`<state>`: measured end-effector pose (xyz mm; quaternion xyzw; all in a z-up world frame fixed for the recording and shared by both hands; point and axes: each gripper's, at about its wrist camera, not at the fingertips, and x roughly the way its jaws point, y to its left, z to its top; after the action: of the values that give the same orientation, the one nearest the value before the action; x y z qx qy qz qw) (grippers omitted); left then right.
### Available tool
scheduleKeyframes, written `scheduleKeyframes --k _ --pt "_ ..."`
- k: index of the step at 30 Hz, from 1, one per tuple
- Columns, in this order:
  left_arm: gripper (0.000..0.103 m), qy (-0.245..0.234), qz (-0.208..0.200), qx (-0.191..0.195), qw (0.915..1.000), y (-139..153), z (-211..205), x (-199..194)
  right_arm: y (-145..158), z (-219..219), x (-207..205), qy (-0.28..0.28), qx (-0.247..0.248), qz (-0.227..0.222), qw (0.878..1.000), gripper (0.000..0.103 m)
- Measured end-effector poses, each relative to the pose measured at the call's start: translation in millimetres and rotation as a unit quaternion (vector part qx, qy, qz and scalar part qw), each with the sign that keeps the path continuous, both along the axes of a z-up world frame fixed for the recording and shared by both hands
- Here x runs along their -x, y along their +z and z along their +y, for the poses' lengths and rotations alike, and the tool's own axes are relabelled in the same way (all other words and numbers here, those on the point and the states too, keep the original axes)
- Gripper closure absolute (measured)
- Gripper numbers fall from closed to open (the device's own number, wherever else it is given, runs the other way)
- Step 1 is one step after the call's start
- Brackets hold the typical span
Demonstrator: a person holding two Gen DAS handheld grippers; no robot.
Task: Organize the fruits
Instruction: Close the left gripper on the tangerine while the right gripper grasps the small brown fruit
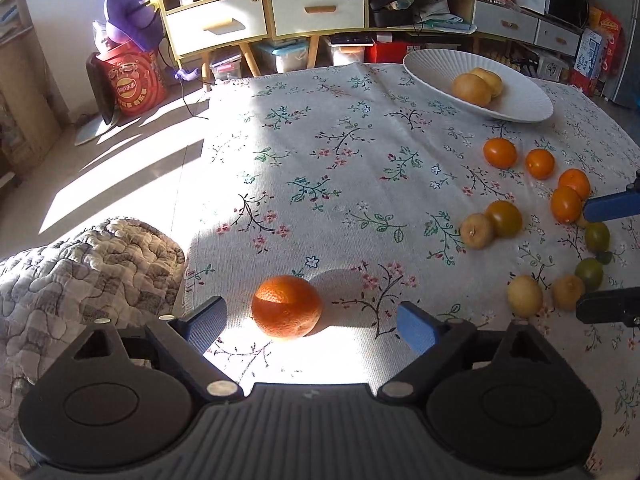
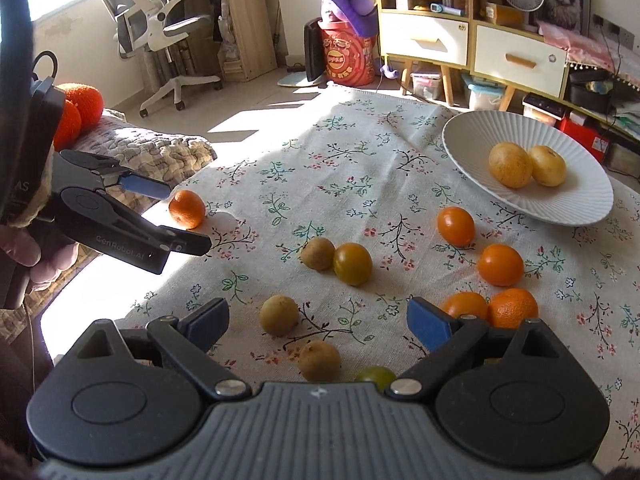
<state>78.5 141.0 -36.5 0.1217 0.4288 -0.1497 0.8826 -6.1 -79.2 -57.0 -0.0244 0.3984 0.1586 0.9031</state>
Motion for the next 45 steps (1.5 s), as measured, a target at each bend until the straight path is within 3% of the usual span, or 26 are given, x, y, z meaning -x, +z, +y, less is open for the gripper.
scheduleKeyframes --k 4,10,17,27,38,45 --pt "0.033 -0.003 0.003 0.004 1.0 -1 0 0 -7 11 4 0.025 0.006 -0.001 1.0 0.01" --pt "0.049 -0.003 0.008 0.002 1.0 -3 0 -1 -12 24 7 0.057 0.012 -0.009 0.998 0.027" --pt "0.059 0.01 0.016 0.005 0.9998 -6 3 -4 -14 31 4 0.069 0.011 -0.007 0.998 0.042" --pt "0.075 0.03 0.023 0.019 0.9991 -6 9 -9 -20 34 0 0.065 0.018 -0.001 0.998 0.056" --pt "0.076 0.036 0.024 0.023 0.9988 -5 10 -11 -23 34 -4 0.054 0.029 -0.005 0.998 0.078" --pt "0.077 0.04 0.03 0.027 0.9984 -4 11 -12 -22 33 -6 0.053 0.025 -0.003 0.998 0.08"
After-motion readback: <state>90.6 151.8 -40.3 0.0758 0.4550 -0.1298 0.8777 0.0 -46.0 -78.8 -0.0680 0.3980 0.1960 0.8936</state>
